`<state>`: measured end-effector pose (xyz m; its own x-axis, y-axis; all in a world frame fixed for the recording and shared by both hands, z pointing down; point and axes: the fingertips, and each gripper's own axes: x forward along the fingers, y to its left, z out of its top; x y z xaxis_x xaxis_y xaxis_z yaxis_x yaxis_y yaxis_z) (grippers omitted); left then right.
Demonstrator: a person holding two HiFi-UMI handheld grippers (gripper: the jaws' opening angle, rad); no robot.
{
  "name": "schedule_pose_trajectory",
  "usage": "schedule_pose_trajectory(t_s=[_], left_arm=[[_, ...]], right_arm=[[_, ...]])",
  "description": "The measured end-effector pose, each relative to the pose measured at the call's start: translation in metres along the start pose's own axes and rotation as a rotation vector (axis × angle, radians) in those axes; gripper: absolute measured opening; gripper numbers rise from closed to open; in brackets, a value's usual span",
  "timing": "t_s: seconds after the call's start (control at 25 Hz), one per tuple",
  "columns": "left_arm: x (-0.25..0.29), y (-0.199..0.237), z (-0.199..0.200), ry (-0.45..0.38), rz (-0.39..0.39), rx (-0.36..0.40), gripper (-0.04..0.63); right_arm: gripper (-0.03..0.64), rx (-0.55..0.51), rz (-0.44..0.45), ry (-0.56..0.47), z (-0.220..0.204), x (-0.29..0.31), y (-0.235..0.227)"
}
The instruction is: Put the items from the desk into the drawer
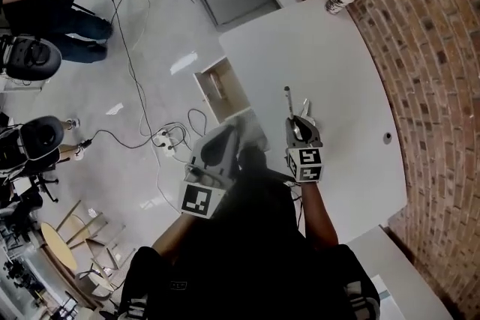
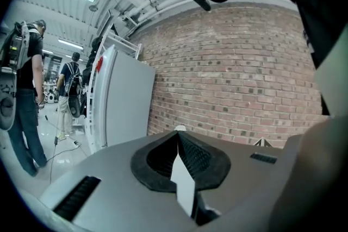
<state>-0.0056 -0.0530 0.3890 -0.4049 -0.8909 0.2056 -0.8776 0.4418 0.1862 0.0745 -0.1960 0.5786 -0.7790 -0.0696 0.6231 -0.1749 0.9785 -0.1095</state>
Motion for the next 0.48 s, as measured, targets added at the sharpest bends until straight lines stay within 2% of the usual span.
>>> schedule_pose_trajectory(t_s=[0.24, 0.48], left_arm=[[-0.033, 0.046, 0.001, -0.025, 0.087, -0.028, 0.005], [-0.048, 0.102, -0.001, -0.039, 0.121, -0.031, 0.005]], right_arm=[[0.058, -0.046, 0.053, -0.002, 0.016, 0.013, 0.048], [0.058, -0.078, 0.084, -0.004, 0.033, 0.036, 0.094]])
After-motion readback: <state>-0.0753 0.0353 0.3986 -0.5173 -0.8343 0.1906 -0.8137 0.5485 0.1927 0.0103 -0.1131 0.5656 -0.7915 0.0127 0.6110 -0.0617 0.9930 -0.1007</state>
